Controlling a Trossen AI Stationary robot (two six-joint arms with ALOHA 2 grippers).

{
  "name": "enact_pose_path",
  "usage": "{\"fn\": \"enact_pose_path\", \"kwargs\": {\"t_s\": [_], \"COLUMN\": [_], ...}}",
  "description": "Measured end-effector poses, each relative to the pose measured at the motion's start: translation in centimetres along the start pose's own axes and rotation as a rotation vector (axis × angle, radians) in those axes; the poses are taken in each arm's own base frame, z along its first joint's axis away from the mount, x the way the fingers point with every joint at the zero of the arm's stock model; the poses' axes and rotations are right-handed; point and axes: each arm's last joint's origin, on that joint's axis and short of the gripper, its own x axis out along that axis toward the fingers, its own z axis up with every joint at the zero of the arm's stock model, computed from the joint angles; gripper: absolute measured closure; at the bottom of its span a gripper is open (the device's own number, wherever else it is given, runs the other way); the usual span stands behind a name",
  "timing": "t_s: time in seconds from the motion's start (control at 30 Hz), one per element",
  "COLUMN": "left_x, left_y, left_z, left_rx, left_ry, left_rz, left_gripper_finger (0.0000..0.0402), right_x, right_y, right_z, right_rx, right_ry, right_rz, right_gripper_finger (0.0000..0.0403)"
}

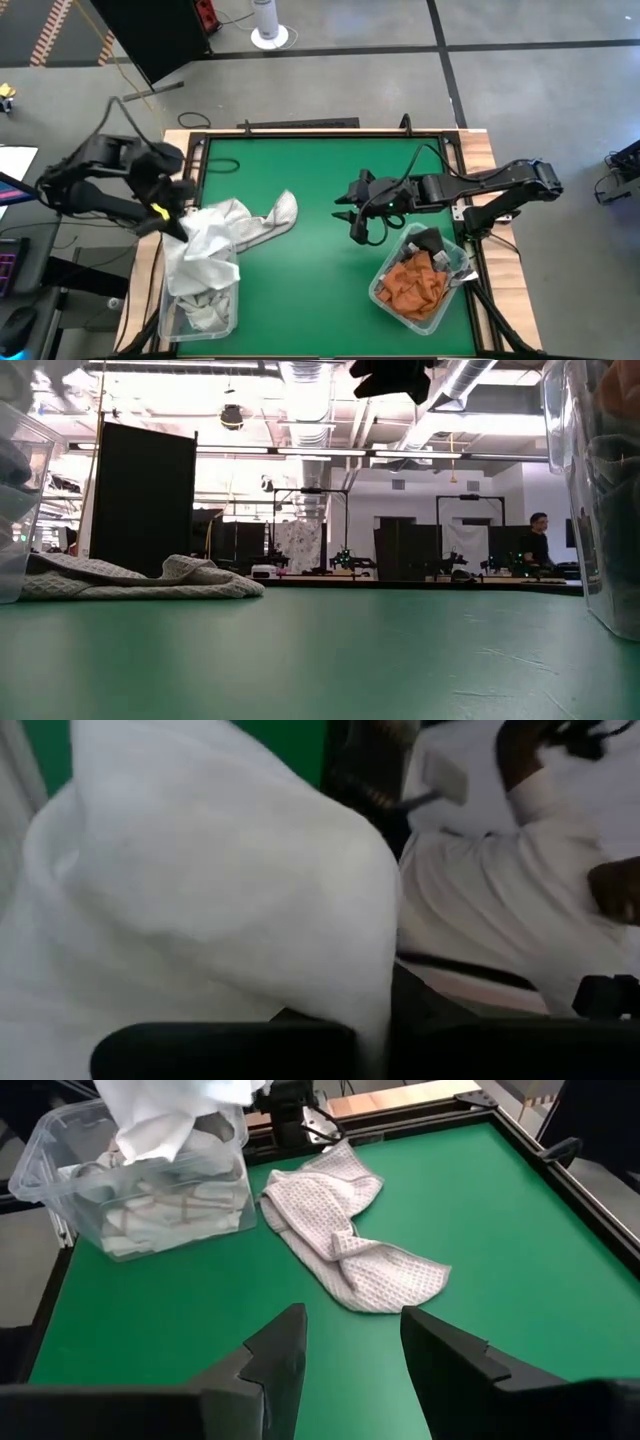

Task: Sort towels by color in basket
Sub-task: Put the white towel into the left transparent bin

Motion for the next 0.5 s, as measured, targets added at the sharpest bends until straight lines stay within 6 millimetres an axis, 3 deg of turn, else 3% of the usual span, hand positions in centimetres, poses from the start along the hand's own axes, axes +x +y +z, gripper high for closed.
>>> {"fn": "enact_pose_path", "kwargs": {"t_s": [0.3,0.5], "left_x": [4.7,7.4], "left_y": [1.4,1.0], "left_z": [0.1,0.0], "left_rx": [-0.063,0.028], "left_ry": [0.134,0.199], "left_rz": [-0.015,0.169], "left_gripper_finger": [0.0398,0.0398], "right_x": [0.1,0.1], "right_y": [-0.7,-0.4], "right_z": [0.1,0.0], "right_rx": [0.034,0.077], "right_ry": [0.001,0.001], "right_rz": [-0.039,-0.031], "right_gripper_finger": [0.0212,0.0212]}}
